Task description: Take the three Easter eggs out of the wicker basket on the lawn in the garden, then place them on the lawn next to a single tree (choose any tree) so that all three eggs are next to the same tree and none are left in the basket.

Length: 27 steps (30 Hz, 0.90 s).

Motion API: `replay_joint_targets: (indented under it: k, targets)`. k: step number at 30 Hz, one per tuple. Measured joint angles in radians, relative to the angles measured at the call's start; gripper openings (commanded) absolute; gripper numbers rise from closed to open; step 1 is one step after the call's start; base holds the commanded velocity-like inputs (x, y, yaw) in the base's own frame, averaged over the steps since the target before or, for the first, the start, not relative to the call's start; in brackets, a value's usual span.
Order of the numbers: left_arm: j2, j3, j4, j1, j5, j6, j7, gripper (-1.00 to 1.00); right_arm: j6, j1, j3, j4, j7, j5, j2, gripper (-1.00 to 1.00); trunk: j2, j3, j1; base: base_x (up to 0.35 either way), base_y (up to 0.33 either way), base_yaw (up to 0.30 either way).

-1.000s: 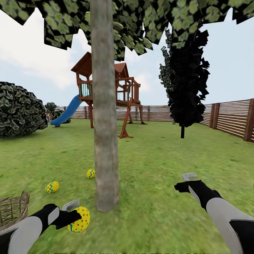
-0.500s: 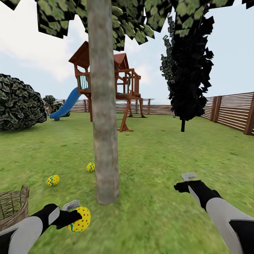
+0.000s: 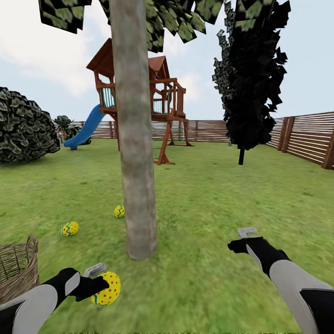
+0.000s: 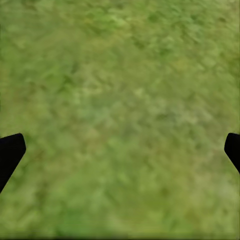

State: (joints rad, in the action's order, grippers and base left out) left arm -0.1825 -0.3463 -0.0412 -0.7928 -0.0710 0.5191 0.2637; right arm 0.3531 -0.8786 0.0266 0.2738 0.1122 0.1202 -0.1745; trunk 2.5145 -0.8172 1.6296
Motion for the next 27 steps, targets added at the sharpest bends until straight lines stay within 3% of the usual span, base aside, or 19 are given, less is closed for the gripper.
replay_joint_targets:
  k: [9, 27]
  targets:
    - [0.0, 0.0, 0.0, 0.0, 0.001, 0.0, 0.0, -1.0, 0.0, 0.0, 0.002, -0.003, 0.0, 0.002, 0.007, 1.0, 0.002, -0.035, 0.004, 0.0, 0.0, 0.0]
    - [0.002, 0.0, 0.0, 0.0, 0.002, 0.0, 0.0, -1.0, 0.001, 0.0, 0.0, -0.002, 0.0, 0.002, -0.003, 1.0, 0.006, -0.105, 0.012, 0.0, 0.0, 0.0]
